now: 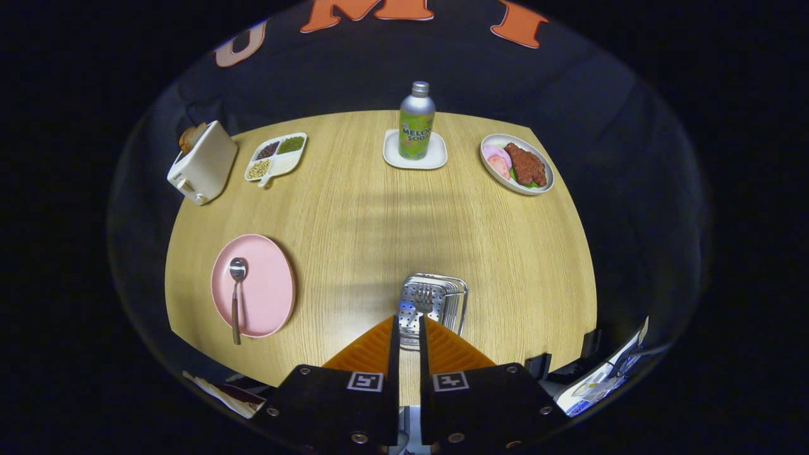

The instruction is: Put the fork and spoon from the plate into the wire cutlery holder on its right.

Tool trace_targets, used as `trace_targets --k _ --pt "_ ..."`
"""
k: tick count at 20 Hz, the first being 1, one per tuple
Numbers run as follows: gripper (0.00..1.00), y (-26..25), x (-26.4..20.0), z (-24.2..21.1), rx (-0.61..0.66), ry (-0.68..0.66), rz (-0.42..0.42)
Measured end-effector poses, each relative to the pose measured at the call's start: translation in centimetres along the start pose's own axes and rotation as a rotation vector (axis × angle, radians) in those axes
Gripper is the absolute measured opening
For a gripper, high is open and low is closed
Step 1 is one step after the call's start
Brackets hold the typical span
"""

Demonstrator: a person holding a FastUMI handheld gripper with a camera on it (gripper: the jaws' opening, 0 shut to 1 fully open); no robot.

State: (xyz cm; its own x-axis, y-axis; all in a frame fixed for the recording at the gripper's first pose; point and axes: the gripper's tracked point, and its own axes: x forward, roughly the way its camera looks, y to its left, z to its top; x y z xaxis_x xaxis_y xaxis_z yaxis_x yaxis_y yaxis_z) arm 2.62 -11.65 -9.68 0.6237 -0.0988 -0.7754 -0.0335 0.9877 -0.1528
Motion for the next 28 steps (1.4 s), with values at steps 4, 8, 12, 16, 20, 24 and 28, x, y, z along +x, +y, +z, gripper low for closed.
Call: trace_targets --k 4,8,12,16,20,24,28 --pt "0.33 2.6 -1.4 1.2 -0.020 -0.079 0.027" --pt "0.52 5.7 -2.6 2.5 -0.030 -0.167 0.064" --pt "0.87 8.2 -2.3 3.2 -0.026 -0.243 0.097" --pt "0.98 10.4 -1.8 3.8 -0.022 -0.334 0.083" --pt "0.98 14.8 -0.5 3.1 0.003 -0.374 0.126" --pt "0.98 19.0 1.3 1.4 -0.007 -0.372 0.148" --pt "0.98 22.3 2.9 0.4 -0.024 -0.380 0.166"
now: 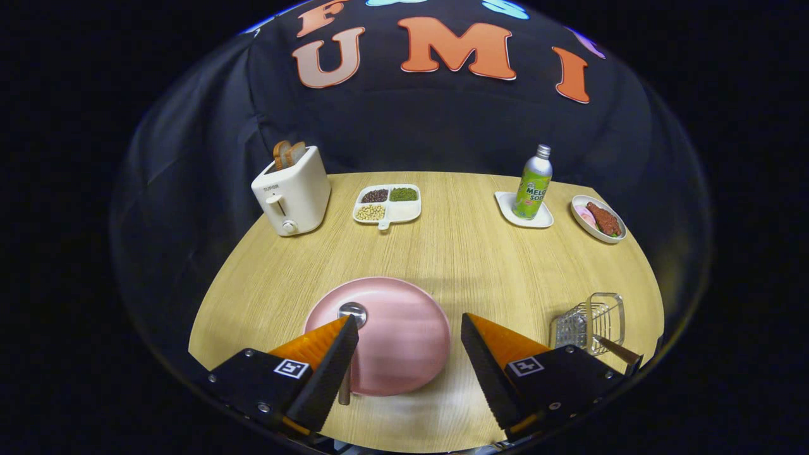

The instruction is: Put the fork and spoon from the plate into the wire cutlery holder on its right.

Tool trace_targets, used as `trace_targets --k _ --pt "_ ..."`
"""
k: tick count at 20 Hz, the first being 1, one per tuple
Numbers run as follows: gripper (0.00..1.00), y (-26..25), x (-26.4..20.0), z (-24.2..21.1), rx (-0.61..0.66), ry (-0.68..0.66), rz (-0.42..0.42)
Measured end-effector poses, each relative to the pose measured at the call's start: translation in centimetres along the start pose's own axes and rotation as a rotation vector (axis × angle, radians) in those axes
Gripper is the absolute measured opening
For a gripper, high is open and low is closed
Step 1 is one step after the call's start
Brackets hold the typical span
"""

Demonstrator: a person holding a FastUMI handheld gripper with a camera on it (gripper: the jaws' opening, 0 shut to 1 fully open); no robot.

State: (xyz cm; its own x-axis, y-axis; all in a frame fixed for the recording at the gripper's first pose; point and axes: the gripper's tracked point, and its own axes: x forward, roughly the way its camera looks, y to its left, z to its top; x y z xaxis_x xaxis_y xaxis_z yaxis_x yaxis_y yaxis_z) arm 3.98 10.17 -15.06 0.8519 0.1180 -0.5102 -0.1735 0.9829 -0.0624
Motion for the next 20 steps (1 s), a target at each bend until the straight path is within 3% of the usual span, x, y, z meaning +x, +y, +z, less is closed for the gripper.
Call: trace_targets --k 5,12,16,20 --pt "0.98 2.0 1.6 -2.1 -0.039 -0.015 -0.025" --pt "0.98 6.0 3.7 -6.3 -0.088 0.051 0.019" --pt "0.83 7.1 4.8 -7.3 -0.094 0.073 0.032" --pt "0.54 7.6 5.4 -8.1 -0.129 0.086 0.030"
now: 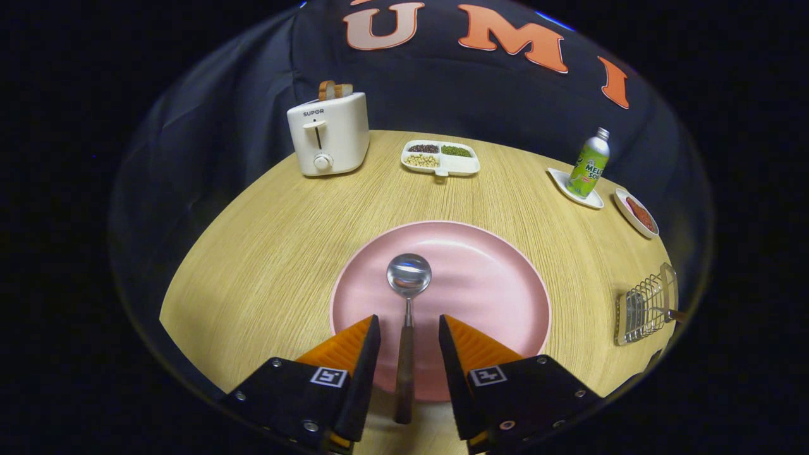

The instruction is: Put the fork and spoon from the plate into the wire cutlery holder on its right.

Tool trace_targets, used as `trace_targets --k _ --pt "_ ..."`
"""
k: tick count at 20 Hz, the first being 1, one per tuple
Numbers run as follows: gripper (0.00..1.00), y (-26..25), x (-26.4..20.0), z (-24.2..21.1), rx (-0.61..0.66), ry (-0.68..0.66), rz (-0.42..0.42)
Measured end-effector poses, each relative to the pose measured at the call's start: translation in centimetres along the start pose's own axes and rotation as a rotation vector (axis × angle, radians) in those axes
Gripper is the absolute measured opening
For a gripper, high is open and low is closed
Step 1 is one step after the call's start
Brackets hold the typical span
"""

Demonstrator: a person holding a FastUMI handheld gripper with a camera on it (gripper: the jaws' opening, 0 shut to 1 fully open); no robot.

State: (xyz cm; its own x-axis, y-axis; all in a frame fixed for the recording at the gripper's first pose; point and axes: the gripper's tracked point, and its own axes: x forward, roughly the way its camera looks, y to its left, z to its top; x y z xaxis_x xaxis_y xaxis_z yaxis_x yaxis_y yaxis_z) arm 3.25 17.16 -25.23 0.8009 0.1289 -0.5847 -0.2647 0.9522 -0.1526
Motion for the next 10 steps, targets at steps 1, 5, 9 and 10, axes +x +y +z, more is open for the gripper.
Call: trace_targets --k 1,5,9,10 --pt "0.48 0.3 0.2 -0.1 -0.003 0.004 0.005" --pt "0.28 0.4 0.7 -0.7 -0.017 0.023 -0.009" --pt "0.07 -0.2 -0.2 0.0 0.019 0.025 0.003" --pt "0.07 -0.6 -0.5 0.4 0.032 0.021 0.006"
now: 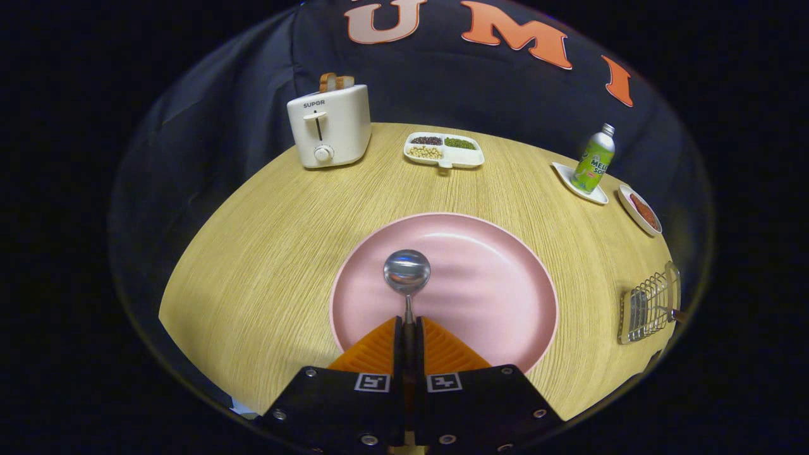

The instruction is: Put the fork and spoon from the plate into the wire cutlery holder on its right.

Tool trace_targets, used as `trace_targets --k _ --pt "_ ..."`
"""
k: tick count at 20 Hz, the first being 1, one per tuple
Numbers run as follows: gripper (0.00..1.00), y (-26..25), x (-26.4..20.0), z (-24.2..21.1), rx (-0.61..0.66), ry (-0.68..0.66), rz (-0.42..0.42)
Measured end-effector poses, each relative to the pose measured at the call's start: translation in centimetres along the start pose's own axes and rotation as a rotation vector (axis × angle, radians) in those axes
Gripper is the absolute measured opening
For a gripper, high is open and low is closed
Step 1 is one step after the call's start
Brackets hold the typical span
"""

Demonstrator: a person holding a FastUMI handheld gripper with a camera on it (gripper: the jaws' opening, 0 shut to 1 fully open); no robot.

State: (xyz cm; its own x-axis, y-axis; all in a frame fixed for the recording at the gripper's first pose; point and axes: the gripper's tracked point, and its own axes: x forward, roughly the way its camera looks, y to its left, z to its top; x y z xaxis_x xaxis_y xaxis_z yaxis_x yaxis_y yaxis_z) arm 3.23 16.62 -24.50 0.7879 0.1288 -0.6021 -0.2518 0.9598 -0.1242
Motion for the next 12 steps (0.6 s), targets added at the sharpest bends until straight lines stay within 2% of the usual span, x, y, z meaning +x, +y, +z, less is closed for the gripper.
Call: trace_targets --k 9,12 --pt "0.07 -6.3 -4.9 1.8 0.120 0.015 0.009" --pt "0.07 -9.5 -7.1 1.9 0.125 0.031 -0.008"
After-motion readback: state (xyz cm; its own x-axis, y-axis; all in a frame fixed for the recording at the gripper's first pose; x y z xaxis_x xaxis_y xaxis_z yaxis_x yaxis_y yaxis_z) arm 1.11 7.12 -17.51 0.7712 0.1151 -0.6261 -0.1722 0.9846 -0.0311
